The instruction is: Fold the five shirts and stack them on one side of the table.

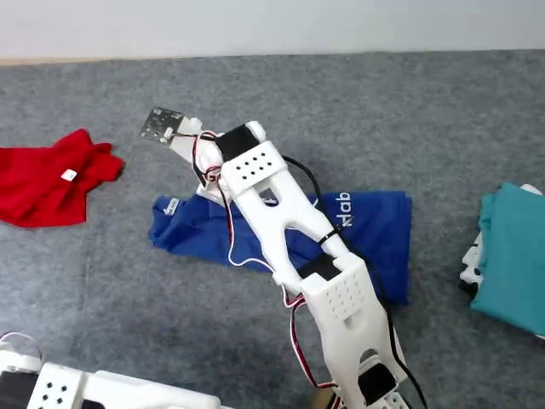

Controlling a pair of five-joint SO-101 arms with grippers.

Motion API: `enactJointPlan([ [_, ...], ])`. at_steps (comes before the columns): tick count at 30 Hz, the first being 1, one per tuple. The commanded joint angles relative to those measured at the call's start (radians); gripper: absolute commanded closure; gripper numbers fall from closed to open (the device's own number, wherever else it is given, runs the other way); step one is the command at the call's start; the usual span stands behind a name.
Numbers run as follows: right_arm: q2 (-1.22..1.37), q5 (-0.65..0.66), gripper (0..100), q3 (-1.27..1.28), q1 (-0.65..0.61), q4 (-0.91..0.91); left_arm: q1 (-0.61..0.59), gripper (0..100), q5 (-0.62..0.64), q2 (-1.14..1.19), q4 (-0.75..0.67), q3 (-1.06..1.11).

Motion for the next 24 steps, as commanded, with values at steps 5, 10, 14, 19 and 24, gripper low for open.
enactJointPlan([
  [5, -0.010, 0.008, 99.0, -0.087, -0.004, 0.033, 0.011, 98, 0.002, -0.008, -0.017, -0.042],
  [10, -0.039, 0.005, 99.0, -0.132, -0.074, 0.183, 0.011, 98, 0.002, -0.008, -0.017, -0.042],
  [14, -0.033, 0.006, 99.0, -0.132, -0.073, 0.186, 0.011, 98, 0.002, -0.008, -0.017, -0.042],
  [19, 0.012, 0.011, 99.0, -0.140, 0.001, 0.044, 0.011, 98, 0.002, -0.008, -0.017, -0.042],
  [24, 0.065, 0.011, 99.0, -0.155, 0.005, 0.028, 0.011, 98, 0.002, -0.008, -0.017, -0.042],
])
